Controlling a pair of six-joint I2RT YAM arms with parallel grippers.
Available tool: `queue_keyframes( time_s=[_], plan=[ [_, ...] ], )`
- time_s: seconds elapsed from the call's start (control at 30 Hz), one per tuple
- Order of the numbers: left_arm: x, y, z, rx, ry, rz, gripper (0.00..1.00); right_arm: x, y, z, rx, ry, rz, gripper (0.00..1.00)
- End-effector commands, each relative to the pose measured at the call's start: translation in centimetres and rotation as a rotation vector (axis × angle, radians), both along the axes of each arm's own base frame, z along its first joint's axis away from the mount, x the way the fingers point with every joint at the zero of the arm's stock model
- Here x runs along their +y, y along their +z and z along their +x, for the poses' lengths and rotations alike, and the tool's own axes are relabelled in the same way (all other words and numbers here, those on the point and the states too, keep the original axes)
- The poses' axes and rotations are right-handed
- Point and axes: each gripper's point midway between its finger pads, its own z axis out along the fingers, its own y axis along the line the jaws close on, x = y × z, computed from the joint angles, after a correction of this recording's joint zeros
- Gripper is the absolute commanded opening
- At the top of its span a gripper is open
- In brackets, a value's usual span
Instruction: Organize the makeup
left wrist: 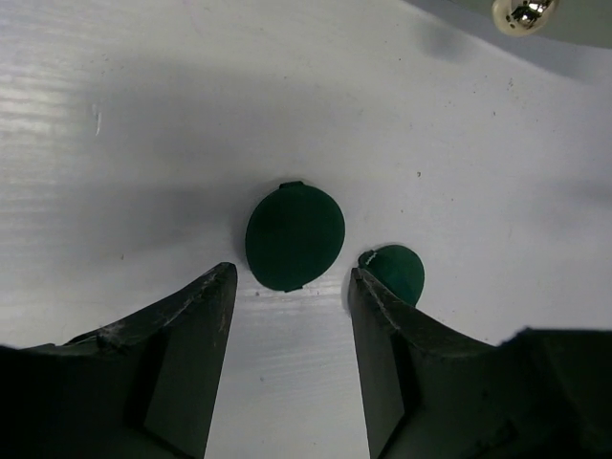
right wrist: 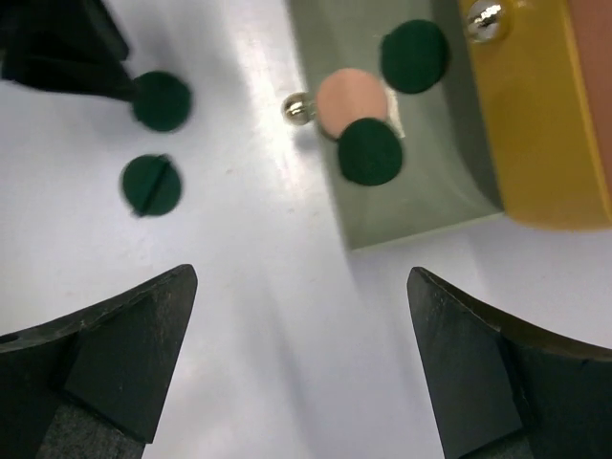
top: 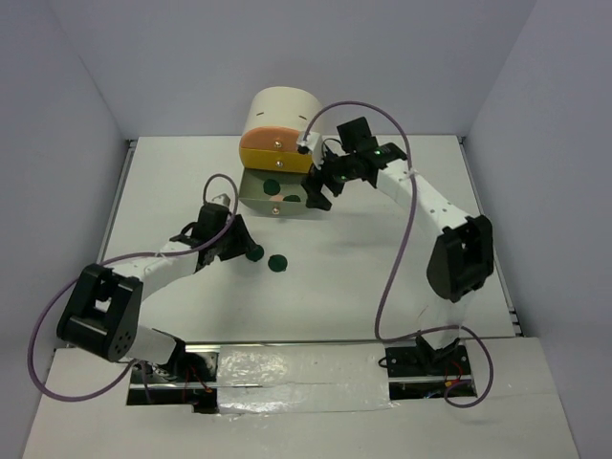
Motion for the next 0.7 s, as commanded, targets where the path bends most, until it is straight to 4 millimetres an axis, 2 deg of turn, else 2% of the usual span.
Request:
queue_keyframes(
  time_s=[0.0, 0.07, 0.13, 0.2, 0.37, 0.53, 0.63, 0.67],
  plan=[
    [-0.5, -0.1, 1.0, -0.008, -0.053, 0.075, 0.62, 0.8, 3.3, -4.5, -0.029, 0.142, 0.116, 0.98],
    [-0.4, -0.8, 1.3, 0.021, -0.059, 0.127, 0.61, 0.2, 3.0, -5.0, -0.018, 0.126, 0.119, 0.98],
    [-0.7, -0.9, 1.7, 0.026, -0.068, 0.168, 0.60, 0.0, 3.6, -5.1, -0.017, 0.107, 0.140, 0.97],
    [-0.9, -1.9, 1.2, 0.066, -0.090, 0.215, 0.58, -0.5, 3.8, -5.0, -0.006, 0.081, 0.155, 0.97],
    [-0.7, -3.6, 1.5, 0.129, -0.084, 0.325, 0.49, -1.3, 3.7, -4.8, 0.019, 0.044, 0.177, 0.97],
    [-0.8, -5.4, 0.8, 0.190, -0.096, 0.400, 0.36, -1.9, 3.8, -4.9, 0.021, 0.028, 0.181, 0.97],
    [-0.9, -6.2, 0.3, 0.212, -0.102, 0.423, 0.25, -2.3, 3.6, -4.8, 0.027, 0.012, 0.180, 0.96],
    [-1.0, -6.3, 0.2, 0.219, -0.104, 0.425, 0.17, -2.5, 3.5, -4.7, 0.029, 0.010, 0.181, 0.96]
  ],
)
